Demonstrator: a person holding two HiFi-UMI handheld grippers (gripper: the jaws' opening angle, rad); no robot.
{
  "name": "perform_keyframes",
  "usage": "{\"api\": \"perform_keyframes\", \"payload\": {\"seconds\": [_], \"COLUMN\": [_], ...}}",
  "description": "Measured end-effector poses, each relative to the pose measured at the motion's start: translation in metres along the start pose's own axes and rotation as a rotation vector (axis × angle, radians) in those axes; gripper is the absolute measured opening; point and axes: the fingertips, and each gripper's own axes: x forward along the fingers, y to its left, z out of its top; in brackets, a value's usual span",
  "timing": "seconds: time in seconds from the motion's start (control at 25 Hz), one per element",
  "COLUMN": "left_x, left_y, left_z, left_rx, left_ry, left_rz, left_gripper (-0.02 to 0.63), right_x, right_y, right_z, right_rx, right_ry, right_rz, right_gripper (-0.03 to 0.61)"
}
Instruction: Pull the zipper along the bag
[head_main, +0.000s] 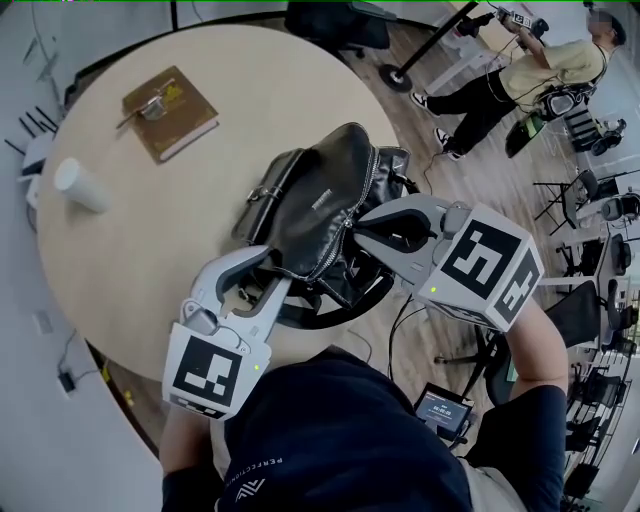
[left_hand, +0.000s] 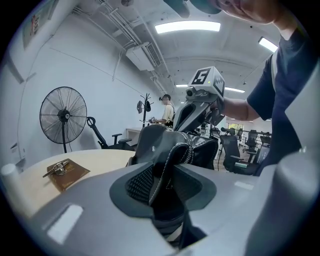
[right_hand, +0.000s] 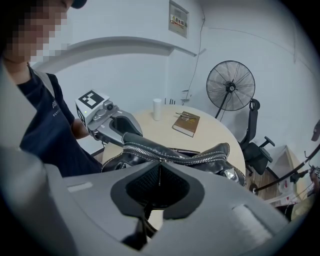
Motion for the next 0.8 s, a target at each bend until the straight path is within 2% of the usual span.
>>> {"api": "perform_keyframes", "payload": {"seconds": [0.28, 0.52, 0.8], "left_x": [0.000, 0.002, 0.002], "left_y": [0.000, -0.001, -0.001], "left_z": [0.000, -0.001, -0.004], "left_rx": [0.029, 0.036, 0.034], "left_ry": [0.008, 0.001, 0.001], "left_rz": [0.023, 0.017, 0.011], "left_gripper": [0.121, 0.120, 0.117], "right_x": [0.002, 0.012, 0.016], "right_y": [-0.001, -0.006, -0.004], "right_z": [-0.001, -0.010, -0.010], "right_rx": [-0.002, -0.019, -0.016], "right_ry": [0.025, 0.109, 0.148], "right_rz": [-0.032, -0.071, -0.048], "right_gripper": [0.018, 0.037, 0.032]}}
